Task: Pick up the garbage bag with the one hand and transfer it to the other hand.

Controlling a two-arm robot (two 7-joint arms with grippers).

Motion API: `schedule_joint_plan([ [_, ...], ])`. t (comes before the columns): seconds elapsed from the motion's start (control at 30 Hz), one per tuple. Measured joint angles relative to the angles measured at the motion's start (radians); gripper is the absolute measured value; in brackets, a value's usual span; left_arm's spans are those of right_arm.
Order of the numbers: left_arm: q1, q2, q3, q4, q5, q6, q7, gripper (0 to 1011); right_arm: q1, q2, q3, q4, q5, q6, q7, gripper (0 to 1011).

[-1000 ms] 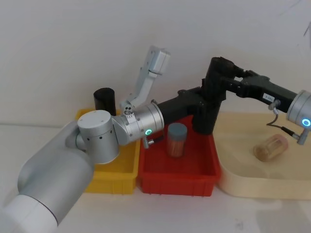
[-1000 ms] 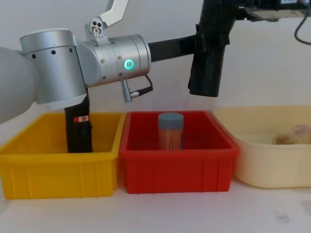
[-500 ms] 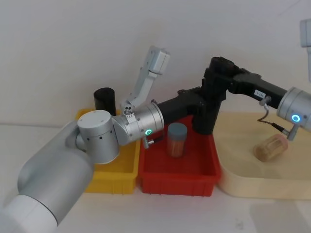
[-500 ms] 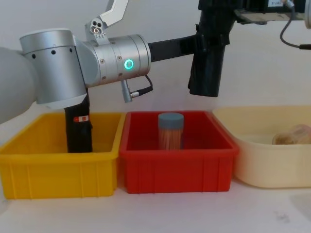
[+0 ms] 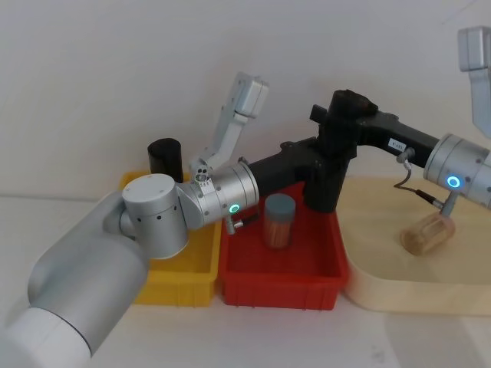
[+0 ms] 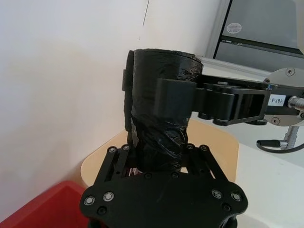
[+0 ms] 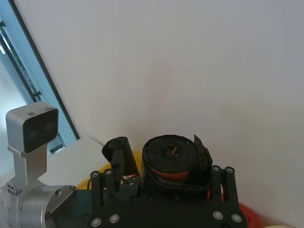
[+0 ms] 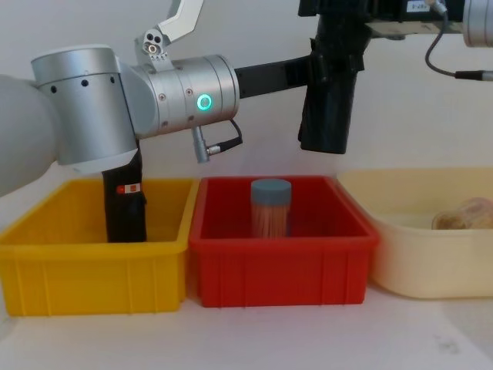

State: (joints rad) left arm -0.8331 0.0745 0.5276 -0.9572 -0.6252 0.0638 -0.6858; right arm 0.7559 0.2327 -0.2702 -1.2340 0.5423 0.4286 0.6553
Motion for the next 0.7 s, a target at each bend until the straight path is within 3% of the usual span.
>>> schedule_joint_plan([
  [0.2,0.0,0.0,0.0,0.0,0.0,0.0,0.0,440,0.007,-0.003,-0.006,0.011,0.001,-0.004,0.005,849],
  [0.47,0.0,0.0,0.0,0.0,0.0,0.0,0.0,441,0.013,-0.005,-0.01,0.021,0.002,-0.009,0.007,590],
  [0.7,0.0,0.0,0.0,0.0,0.0,0.0,0.0,441,0.016,-0.006,-0.013,0.025,0.002,-0.01,0.009,547],
])
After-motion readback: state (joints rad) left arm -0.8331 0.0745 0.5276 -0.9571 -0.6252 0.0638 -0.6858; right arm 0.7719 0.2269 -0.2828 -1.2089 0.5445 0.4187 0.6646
